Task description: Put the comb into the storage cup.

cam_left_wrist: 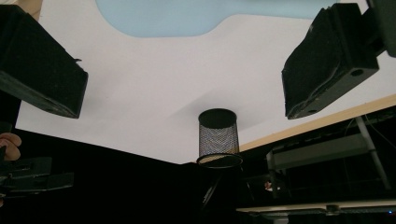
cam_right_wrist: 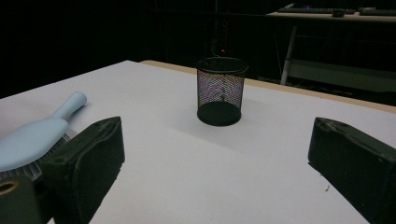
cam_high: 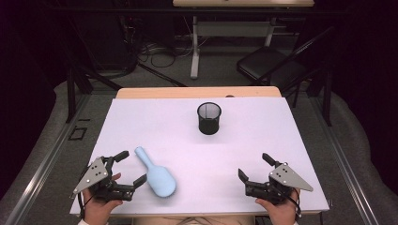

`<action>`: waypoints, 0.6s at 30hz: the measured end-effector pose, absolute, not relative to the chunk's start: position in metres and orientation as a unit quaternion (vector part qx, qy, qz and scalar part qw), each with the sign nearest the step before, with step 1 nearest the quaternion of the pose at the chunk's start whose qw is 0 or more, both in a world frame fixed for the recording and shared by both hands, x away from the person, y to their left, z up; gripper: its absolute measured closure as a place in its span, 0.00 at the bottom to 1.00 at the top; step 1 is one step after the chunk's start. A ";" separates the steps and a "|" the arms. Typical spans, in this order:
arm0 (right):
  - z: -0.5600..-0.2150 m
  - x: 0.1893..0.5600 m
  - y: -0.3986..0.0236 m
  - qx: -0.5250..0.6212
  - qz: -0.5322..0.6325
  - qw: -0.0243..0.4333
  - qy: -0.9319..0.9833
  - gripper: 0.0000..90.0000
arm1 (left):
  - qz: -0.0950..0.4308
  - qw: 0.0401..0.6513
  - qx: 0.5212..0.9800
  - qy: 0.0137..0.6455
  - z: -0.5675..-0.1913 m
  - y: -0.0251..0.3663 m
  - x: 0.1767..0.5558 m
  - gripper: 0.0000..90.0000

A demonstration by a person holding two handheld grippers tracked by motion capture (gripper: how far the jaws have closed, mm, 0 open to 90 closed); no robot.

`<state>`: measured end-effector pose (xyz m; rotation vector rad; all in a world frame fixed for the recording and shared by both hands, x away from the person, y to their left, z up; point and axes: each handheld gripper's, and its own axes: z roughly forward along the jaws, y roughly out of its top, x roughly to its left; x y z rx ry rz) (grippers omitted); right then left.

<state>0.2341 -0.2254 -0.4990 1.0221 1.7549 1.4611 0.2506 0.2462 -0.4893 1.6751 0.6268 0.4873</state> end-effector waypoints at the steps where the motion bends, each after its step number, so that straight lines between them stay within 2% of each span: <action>1: -0.499 0.234 -0.226 0.390 0.552 0.315 0.666 0.04 | 0.210 0.601 0.721 0.272 -0.490 0.246 0.252 0.00; 18: -0.506 0.241 -0.236 0.424 0.546 0.305 0.655 0.08 | 0.203 0.581 0.728 0.301 -0.493 0.243 0.262 0.00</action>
